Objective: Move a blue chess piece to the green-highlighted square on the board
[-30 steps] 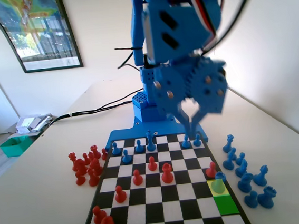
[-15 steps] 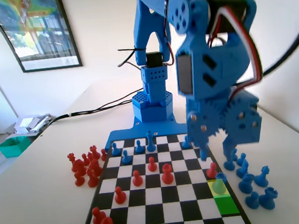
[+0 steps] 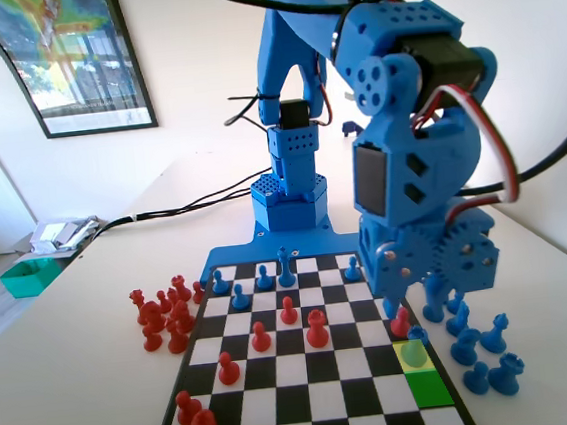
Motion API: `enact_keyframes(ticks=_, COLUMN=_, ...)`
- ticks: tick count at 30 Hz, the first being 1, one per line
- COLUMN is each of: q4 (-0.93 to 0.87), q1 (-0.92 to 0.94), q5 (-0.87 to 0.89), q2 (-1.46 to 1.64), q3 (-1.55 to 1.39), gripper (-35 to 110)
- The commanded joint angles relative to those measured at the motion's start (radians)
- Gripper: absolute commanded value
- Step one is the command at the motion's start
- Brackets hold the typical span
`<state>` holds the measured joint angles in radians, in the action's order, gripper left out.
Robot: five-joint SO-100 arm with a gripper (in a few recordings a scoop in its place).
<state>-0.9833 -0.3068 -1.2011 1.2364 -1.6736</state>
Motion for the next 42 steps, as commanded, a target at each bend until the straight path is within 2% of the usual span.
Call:
enact_keyframes(ticks=1, q4=0.006, q1=-0.009, q5=-0.021, q2=0.012, q3=0.078, gripper=14)
enact_keyframes(ticks=42, q4=0.084, q1=-0.02, q5=-0.069, q2=-0.14, q3=0.087, gripper=12)
